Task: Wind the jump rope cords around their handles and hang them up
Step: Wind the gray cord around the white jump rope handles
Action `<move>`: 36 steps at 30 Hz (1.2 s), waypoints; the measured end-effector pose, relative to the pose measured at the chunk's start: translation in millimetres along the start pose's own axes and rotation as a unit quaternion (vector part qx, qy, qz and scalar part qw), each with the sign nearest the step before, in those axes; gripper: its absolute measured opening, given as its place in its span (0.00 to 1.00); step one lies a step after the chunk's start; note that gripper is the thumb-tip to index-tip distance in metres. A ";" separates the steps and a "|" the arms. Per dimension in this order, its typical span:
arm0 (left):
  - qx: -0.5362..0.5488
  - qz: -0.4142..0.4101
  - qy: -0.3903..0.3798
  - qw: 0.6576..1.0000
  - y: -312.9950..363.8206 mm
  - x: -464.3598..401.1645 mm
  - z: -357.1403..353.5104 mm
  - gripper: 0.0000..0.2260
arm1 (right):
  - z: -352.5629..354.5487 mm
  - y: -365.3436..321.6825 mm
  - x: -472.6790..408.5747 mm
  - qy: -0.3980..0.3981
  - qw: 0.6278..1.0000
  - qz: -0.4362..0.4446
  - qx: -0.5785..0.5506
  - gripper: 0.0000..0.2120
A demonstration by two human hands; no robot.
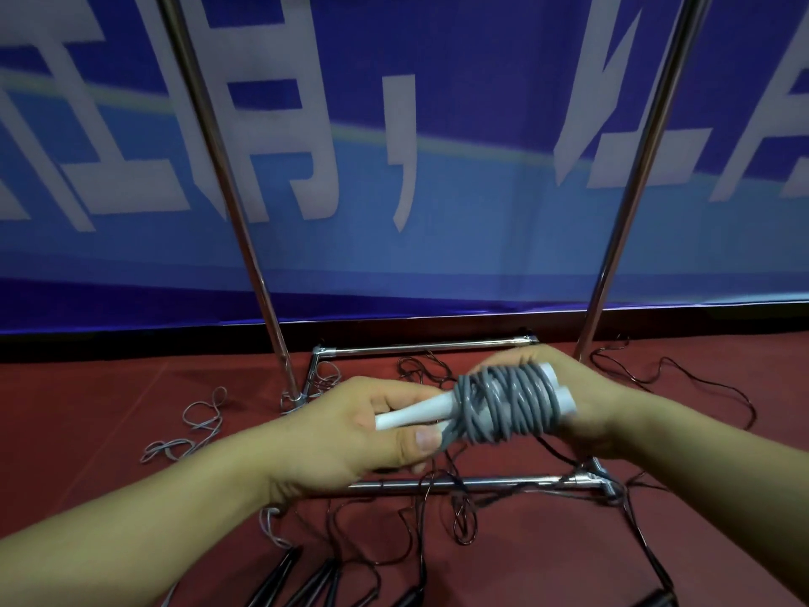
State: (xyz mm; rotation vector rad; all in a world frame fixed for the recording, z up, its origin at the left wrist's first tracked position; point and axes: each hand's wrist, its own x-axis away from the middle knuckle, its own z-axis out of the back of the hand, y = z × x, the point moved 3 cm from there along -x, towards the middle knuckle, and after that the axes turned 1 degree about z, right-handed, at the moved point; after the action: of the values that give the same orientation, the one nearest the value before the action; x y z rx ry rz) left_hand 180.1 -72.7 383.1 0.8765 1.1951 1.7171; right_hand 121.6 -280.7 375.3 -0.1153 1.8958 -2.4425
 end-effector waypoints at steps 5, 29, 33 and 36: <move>0.075 0.015 0.142 0.987 -4.6 -3.6 5.4 0.10 | -18.1 6.7 -3.6 0.012 0.997 -0.067 0.025 0.12; -0.010 0.085 0.353 0.932 -27.8 -16.1 15.6 0.04 | -40.6 7.3 -9.2 -0.051 0.971 -0.065 0.223 0.12; -0.052 0.099 0.355 0.928 -28.8 -19.4 13.1 0.06 | -44.8 6.6 -6.3 -0.068 0.970 -0.060 0.225 0.13; -0.148 0.097 0.357 0.917 -27.3 -19.2 14.7 0.05 | -46.5 3.9 -6.8 -0.068 0.964 -0.056 0.250 0.08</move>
State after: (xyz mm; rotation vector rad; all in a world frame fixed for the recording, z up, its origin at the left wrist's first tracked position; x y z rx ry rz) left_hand 207.4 -79.9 360.1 0.1679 1.2664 2.4157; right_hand 124.2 -236.2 359.8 -0.3633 1.2019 -2.8148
